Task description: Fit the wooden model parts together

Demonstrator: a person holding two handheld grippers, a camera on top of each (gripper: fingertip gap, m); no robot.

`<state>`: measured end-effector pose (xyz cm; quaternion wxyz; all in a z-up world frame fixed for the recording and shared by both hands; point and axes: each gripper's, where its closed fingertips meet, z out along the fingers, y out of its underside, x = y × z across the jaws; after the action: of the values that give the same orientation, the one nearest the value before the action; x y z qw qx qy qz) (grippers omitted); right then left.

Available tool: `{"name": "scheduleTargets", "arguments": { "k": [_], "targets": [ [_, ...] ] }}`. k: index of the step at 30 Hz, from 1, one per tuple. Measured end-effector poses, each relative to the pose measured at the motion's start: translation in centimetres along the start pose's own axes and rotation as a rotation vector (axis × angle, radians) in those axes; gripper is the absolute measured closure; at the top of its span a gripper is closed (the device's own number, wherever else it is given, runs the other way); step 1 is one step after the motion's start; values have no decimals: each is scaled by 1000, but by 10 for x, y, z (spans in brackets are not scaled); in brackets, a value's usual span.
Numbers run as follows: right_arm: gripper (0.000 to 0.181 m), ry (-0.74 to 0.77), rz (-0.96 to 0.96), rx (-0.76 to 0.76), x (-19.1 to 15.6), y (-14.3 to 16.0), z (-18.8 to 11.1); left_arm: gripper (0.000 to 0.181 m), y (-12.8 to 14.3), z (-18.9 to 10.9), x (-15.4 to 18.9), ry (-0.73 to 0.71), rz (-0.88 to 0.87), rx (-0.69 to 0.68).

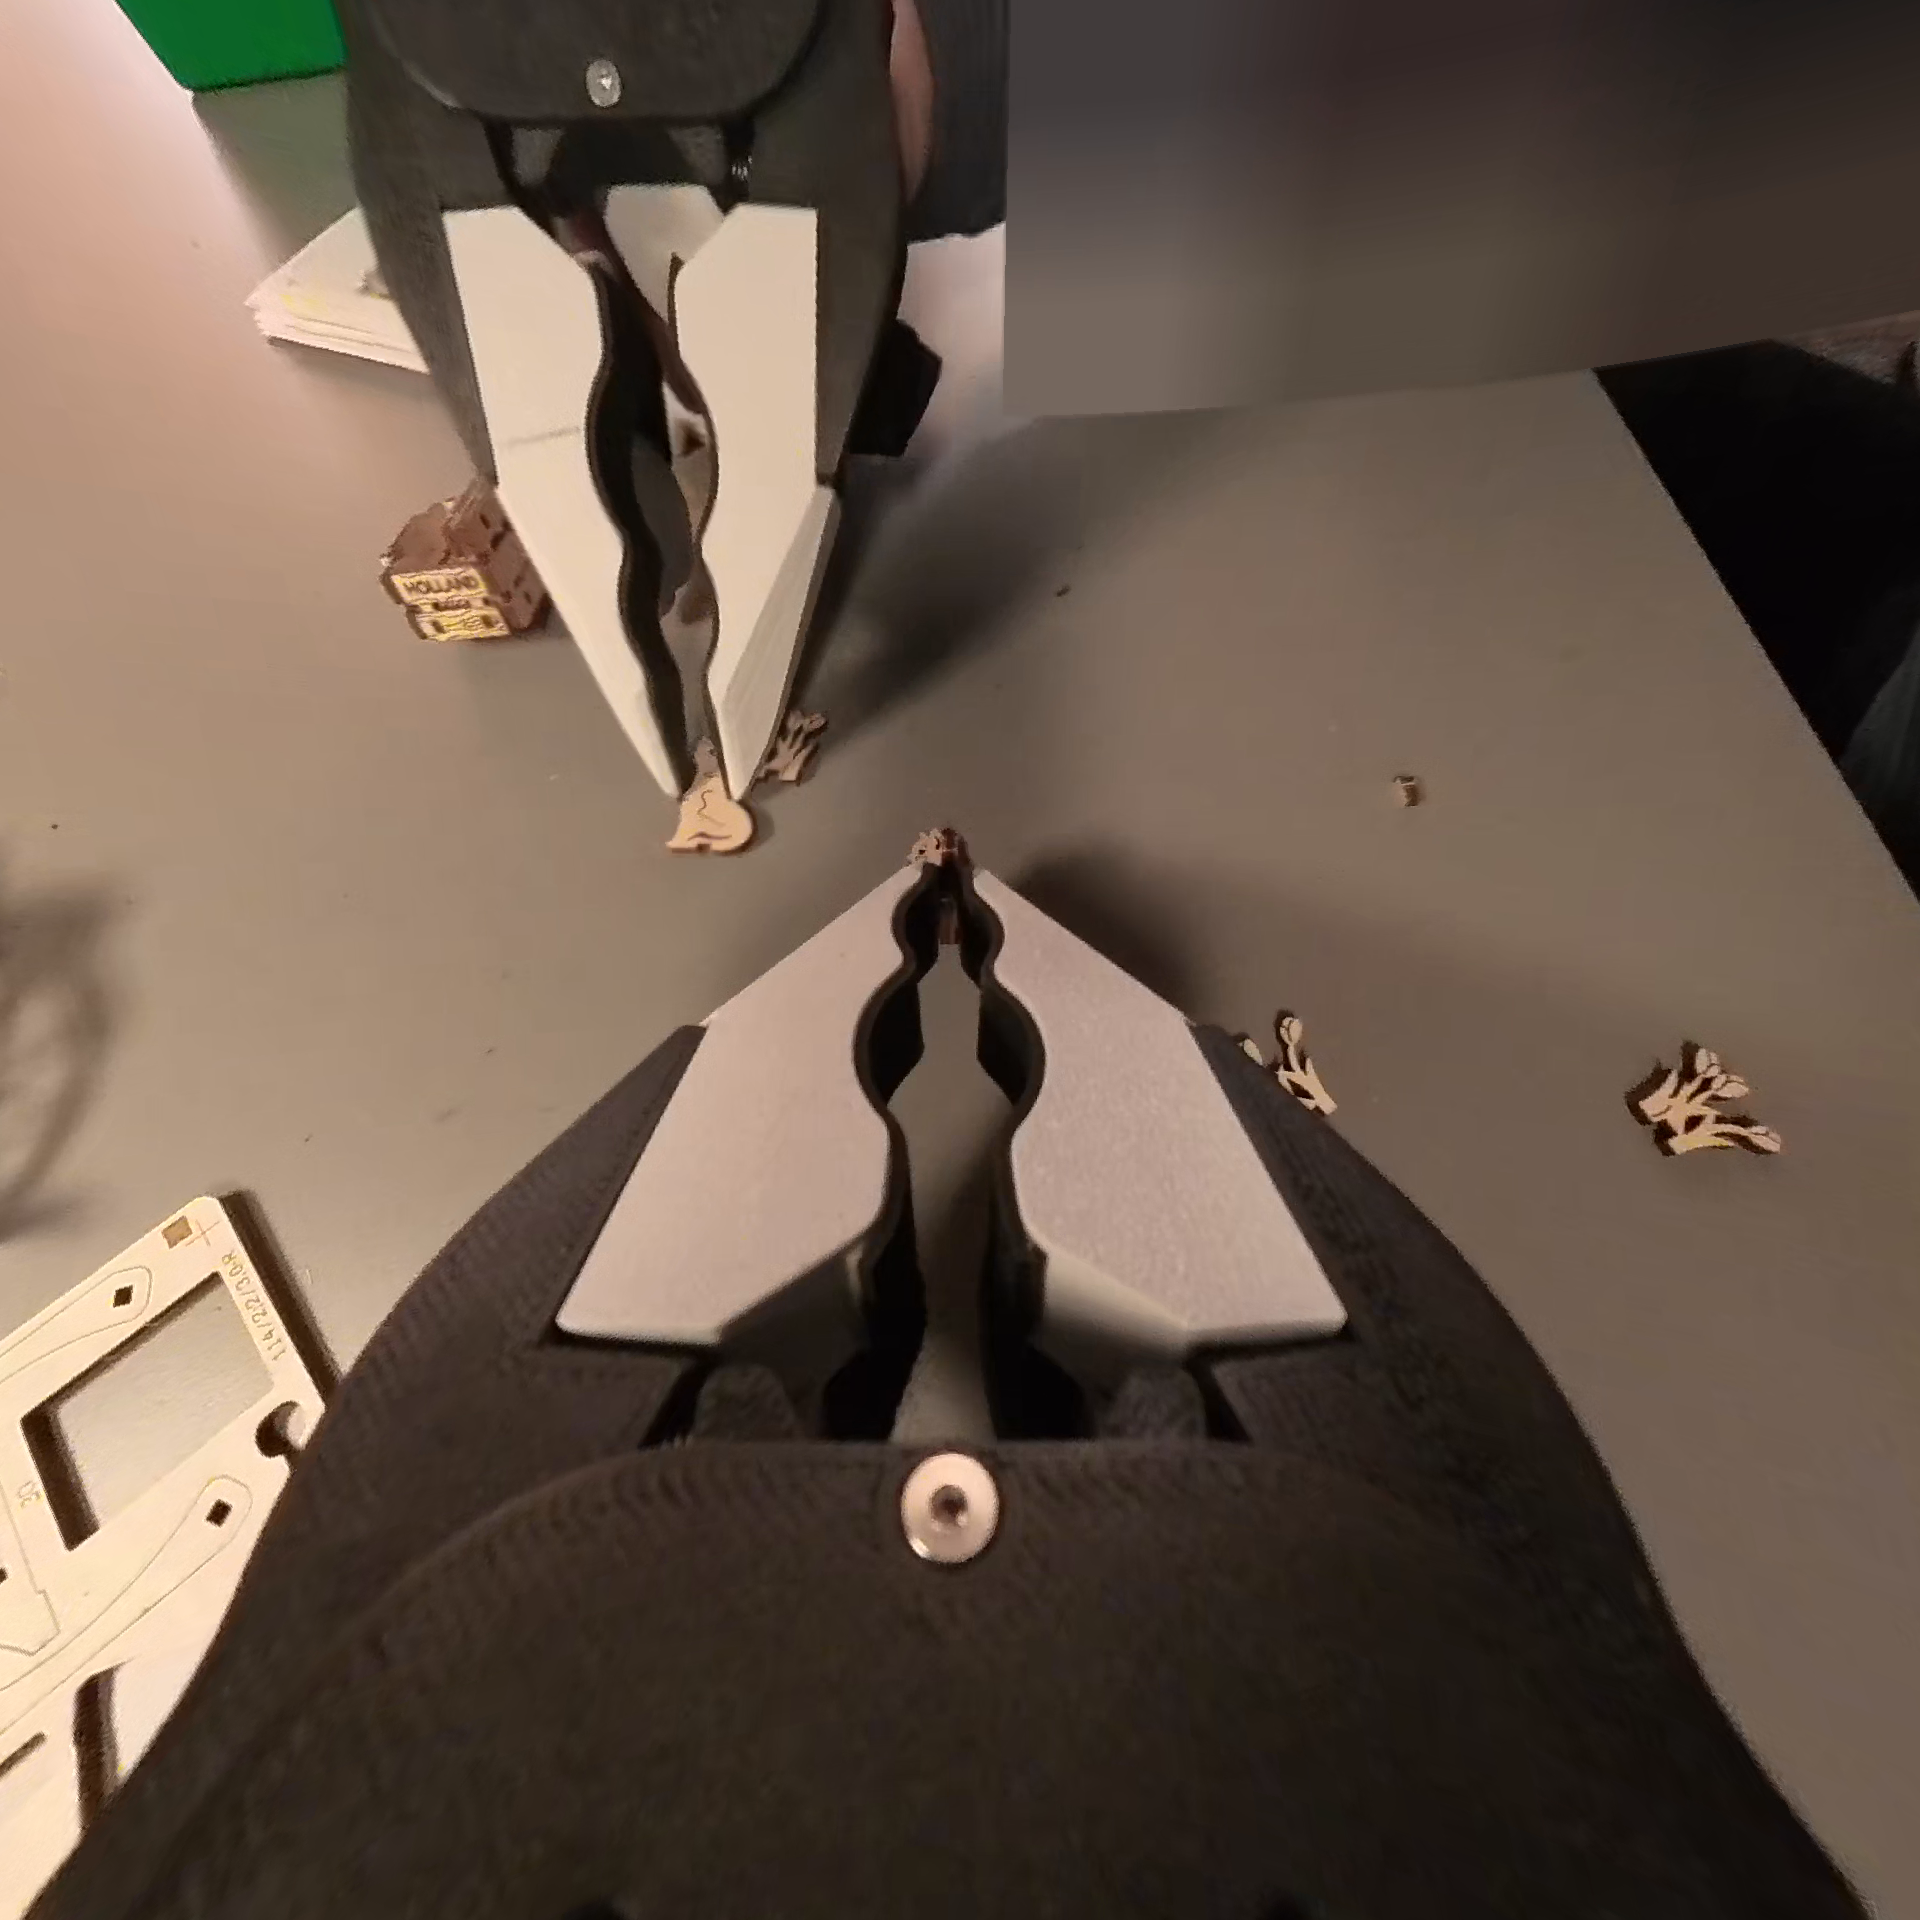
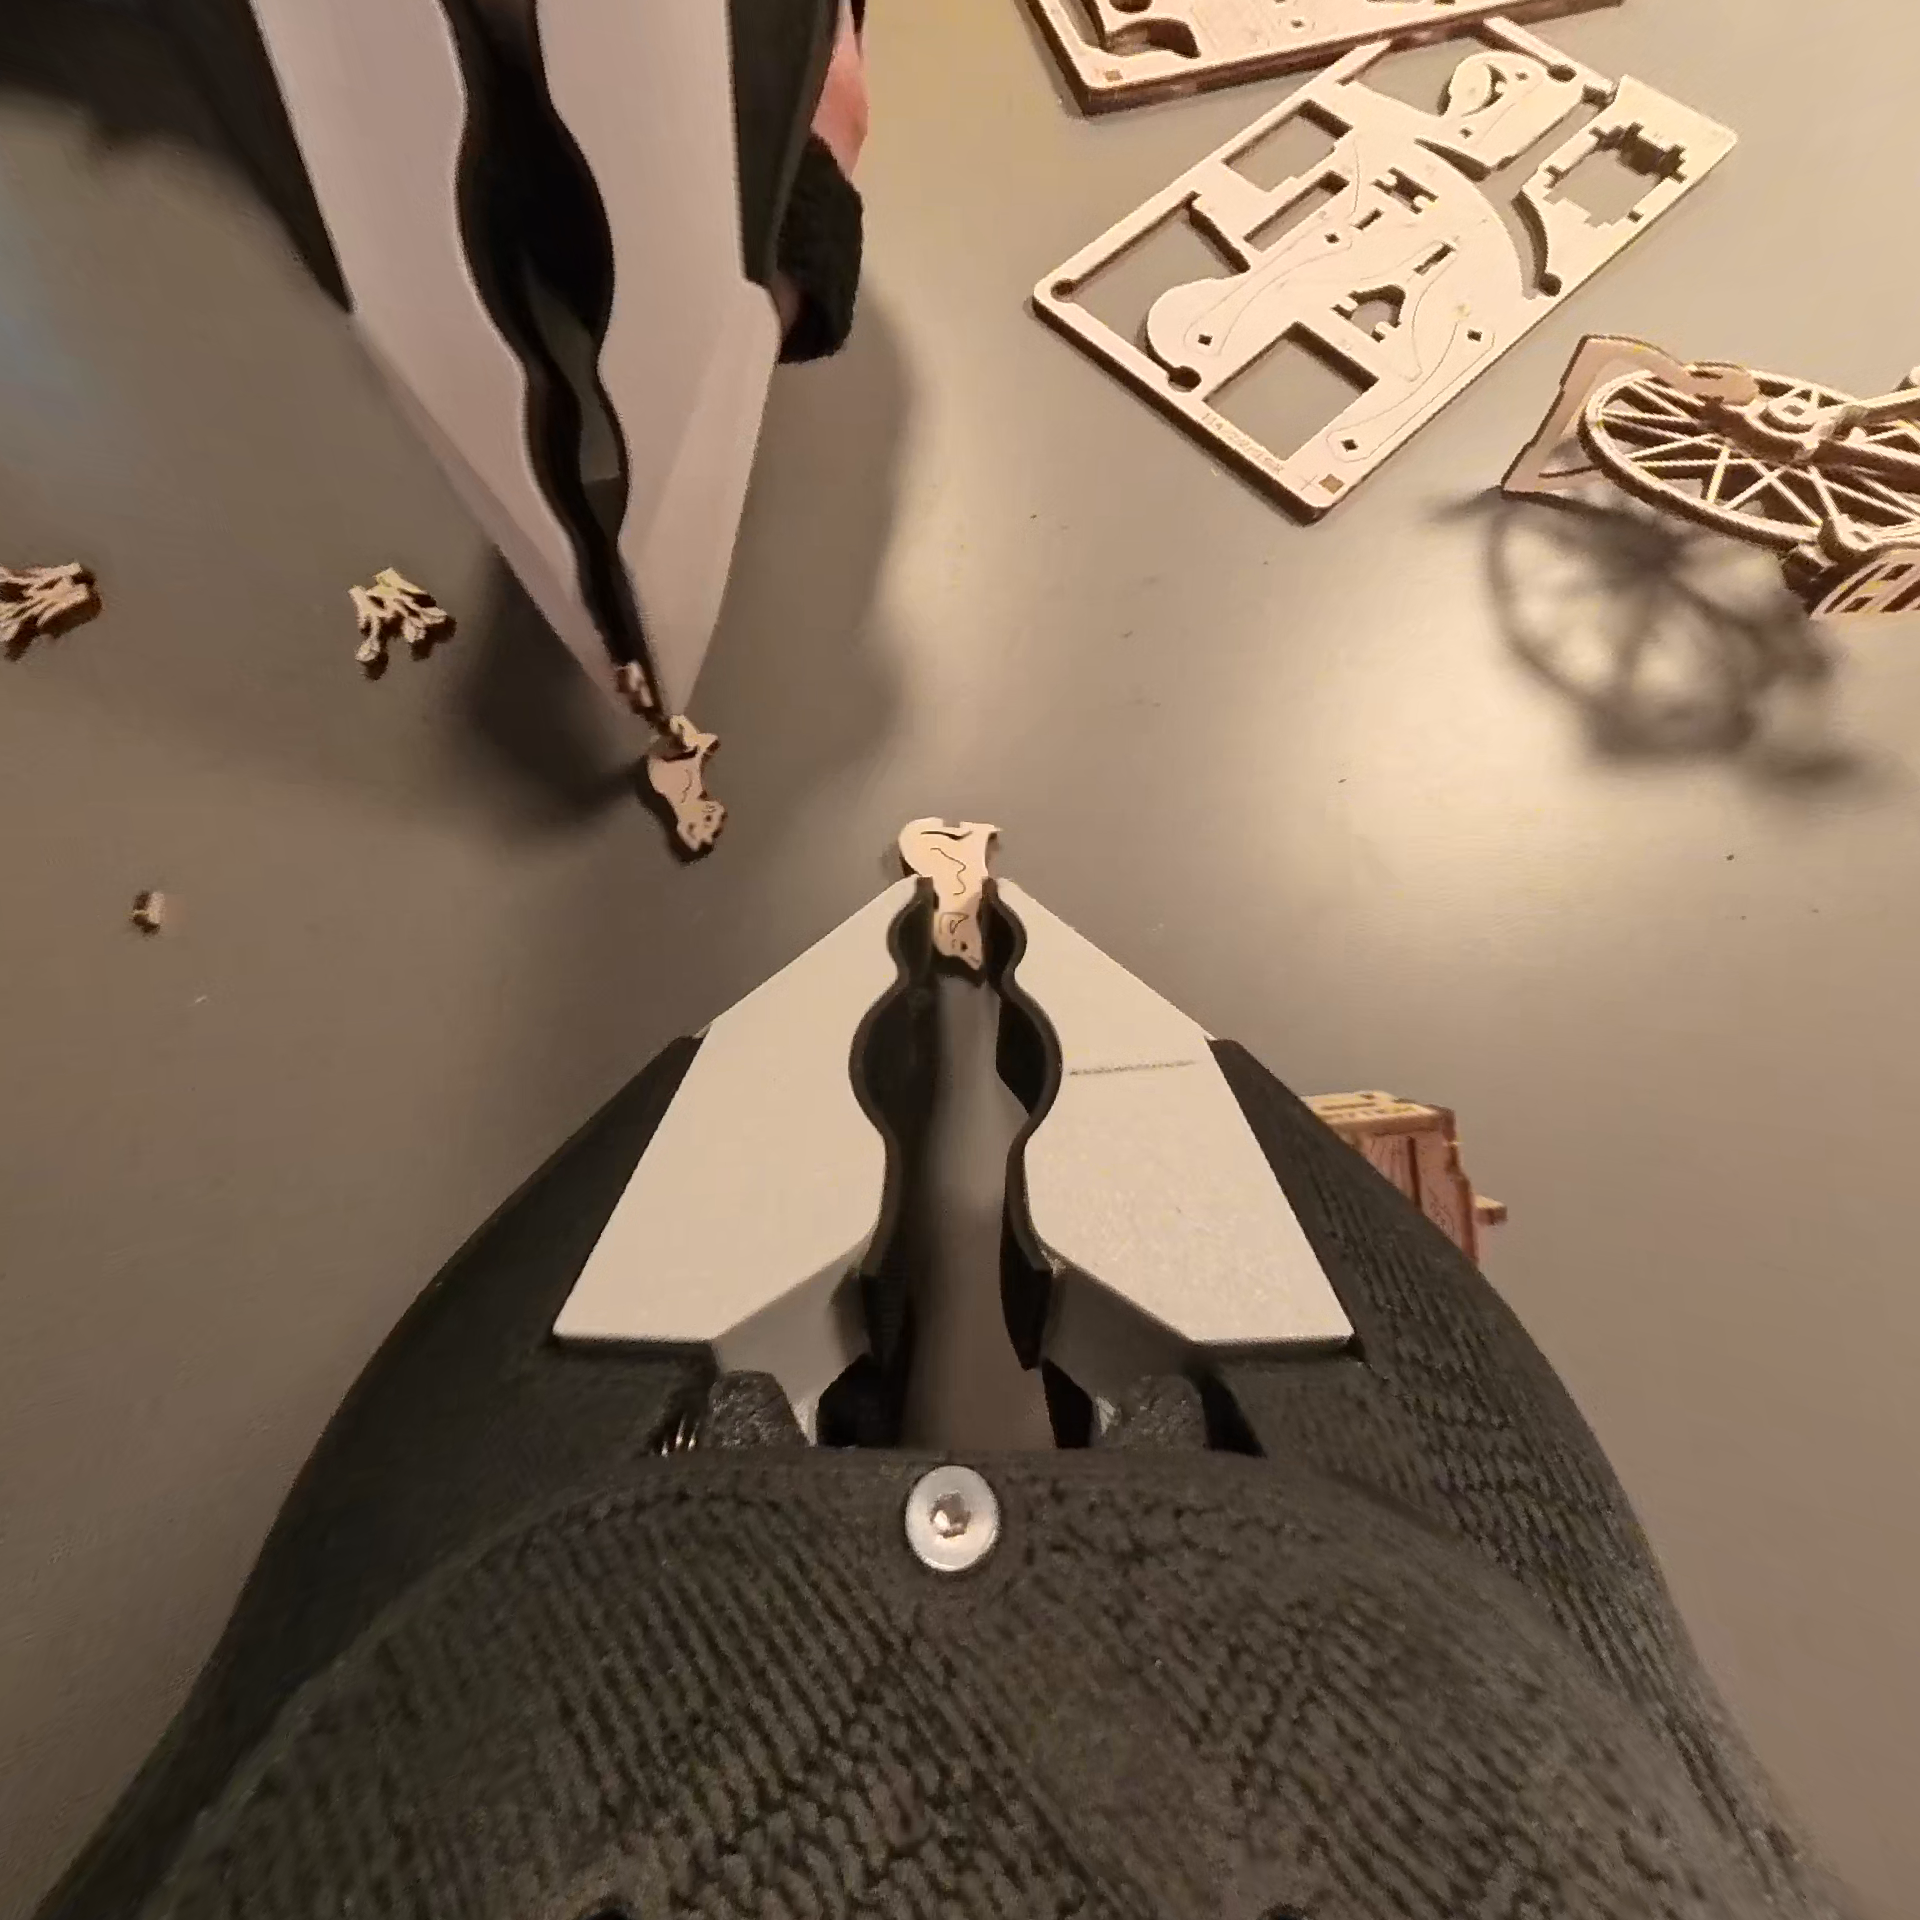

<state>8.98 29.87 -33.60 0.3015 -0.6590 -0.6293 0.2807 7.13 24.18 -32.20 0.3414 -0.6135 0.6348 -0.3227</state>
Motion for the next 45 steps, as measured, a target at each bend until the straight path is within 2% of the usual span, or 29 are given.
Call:
{"name": "scheduleTargets", "arguments": {
  "k": [7, 10, 15, 18, 23, 29, 31, 35, 40, 45],
  "targets": [
    [176, -71, 22, 101, -37, -6, -12, 180, 0, 0, 0, 6, -12, 0],
    [176, -45, 35, 80, -39, -1, -11, 180, 0, 0, 0, 13, -22, 0],
    [176, -145, 15, 77, -59, -3, -12, 180, 0, 0, 0, 14, -23, 1],
    [175, -135, -35, 25, -64, 5, -10, 180, 0, 0, 0, 13, -19, 0],
    [160, -172, -16, 83, -72, -2, -12, 180, 0, 0, 0, 14, -20, 0],
    [150, -146, 3, 28, -74, 1, -5, 180, 0, 0, 0, 14, -18, 0],
    [153, -111, 10, 15, -72, 1, -4, 180, 0, 0, 0, 14, -17, 0],
    [171, -30, -17, -1, -67, 4, -5, 180, 0, 0, 0, 13, -14, 0],
    [173, -73, 8, 32, -69, 1, -4, 180, 0, 0, 1, 28, -19, -1],
    [173, -50, -13, 119, -62, -12, -9, 180, 0, 0, 1, 39, -35, -1]
  ]
}}
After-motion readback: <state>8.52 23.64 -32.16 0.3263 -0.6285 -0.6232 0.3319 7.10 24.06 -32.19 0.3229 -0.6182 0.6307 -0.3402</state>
